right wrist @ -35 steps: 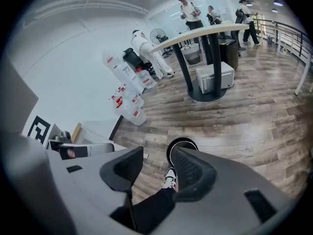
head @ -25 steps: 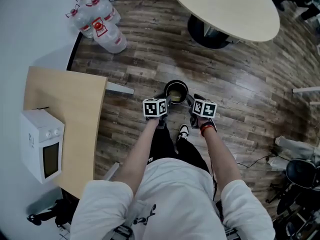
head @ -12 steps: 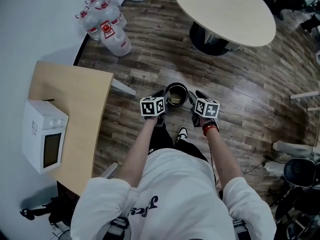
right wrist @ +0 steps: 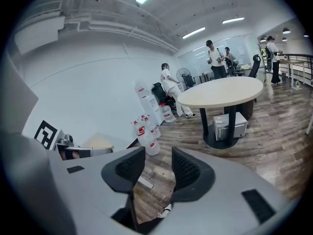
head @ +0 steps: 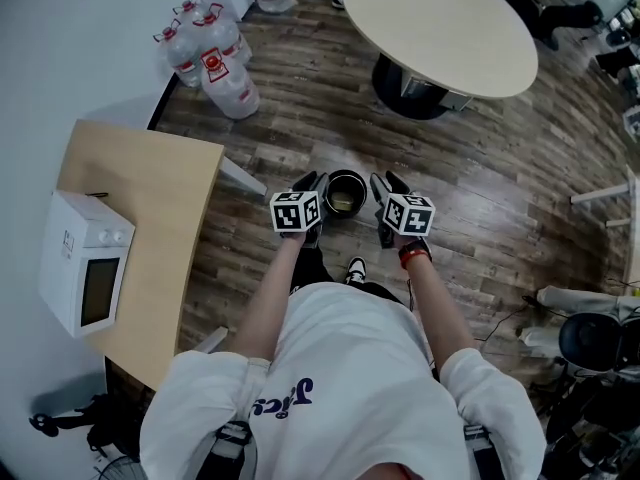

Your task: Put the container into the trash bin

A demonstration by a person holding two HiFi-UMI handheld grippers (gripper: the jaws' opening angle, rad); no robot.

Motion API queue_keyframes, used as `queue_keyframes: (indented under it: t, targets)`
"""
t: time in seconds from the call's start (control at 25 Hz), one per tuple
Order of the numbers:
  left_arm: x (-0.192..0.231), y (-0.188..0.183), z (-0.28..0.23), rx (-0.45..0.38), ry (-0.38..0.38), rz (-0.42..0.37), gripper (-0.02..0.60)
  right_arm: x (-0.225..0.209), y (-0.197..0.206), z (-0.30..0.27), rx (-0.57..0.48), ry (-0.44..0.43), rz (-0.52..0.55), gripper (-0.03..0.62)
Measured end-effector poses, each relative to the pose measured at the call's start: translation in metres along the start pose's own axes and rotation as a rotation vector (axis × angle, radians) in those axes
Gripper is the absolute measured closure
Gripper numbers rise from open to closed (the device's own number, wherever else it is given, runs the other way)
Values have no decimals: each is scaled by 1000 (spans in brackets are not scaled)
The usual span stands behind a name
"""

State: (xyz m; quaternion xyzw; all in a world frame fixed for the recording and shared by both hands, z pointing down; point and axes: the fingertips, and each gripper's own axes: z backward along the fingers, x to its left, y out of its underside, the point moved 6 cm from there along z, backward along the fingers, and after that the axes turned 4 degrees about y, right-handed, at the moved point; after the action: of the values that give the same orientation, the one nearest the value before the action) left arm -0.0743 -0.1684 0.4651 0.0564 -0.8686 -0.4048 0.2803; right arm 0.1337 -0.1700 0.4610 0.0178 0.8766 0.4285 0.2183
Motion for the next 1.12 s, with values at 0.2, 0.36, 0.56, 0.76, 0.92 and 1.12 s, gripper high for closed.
queue_keyframes:
  t: [0.2,0.36,0.56,0.76,0.92,1.12]
  targets:
    - [-10,-22,8,-40,-6,-65,454,-3,-30,13,-51,26,56,433]
    - [-16,-45,12,-83,-4,-104,459,0,-55,20,-98,29,105,435]
    - [-30,-81,18,-147,10,-156,468,5,-85,25,-154,25,121,444]
    - [-41,-114,26,-207,23,-210,479,18,-112,28,-208,12,136,456]
    - [-51,-137,31,-246,40,-233,490,28,-134,32,-252,2,139,468]
    - [-60,-159,33,-274,46,-277,506,32,-157,36,-298,0,137,487]
